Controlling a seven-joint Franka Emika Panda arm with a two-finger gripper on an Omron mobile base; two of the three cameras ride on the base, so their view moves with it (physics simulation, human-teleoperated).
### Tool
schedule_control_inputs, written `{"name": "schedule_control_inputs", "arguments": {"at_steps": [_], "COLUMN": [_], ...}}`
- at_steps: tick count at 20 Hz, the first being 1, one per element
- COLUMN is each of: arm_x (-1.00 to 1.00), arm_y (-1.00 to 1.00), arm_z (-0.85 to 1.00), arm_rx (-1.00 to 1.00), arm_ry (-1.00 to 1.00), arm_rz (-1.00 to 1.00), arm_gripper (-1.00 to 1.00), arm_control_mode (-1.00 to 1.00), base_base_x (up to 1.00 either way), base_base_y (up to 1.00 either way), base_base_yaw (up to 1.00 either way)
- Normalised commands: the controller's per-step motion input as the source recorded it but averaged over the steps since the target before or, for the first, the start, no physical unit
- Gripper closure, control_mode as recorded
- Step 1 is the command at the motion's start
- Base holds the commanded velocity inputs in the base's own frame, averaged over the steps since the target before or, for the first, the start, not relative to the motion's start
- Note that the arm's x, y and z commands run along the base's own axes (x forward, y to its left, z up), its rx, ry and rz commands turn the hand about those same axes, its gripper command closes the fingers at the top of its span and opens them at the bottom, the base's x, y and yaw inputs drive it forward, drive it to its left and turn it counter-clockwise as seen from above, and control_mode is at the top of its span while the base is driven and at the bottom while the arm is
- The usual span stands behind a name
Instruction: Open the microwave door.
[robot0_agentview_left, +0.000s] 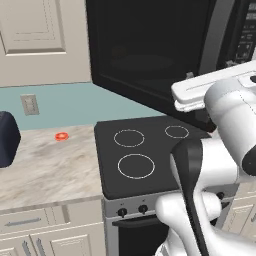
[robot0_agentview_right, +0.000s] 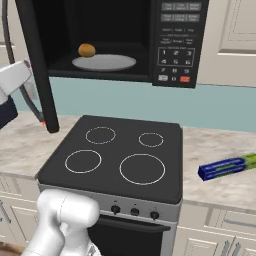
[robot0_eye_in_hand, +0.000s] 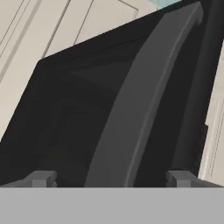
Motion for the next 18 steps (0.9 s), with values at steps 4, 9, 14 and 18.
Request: {"name": "schedule_control_inputs", "arguments": {"at_steps": [4,9,14,18], "arm_x": [0.09,-0.31,-1.0,-1.0], "arm_y": [0.36,-0.07,-0.47,-0.63], "arm_z": [-0.03,-0.04,0.0,0.0], "arm_rx": [-0.02,0.0,0.02,0.03], "arm_ry": [-0.11,-0.12,-0.09,0.0], "arm_rz": [0.0,-0.01,-0.11,-0.16], "arm_gripper": [-1.0,-1.0,-1.0,-1.0], "arm_control_mode": [-1.0,-1.0,-1.0,-1.0], "base_base_x": [0.0,0.0,0.0,0.0], "base_base_y": [0.0,0.0,0.0,0.0], "base_base_yaw": [0.0,0.0,0.0,0.0]}}
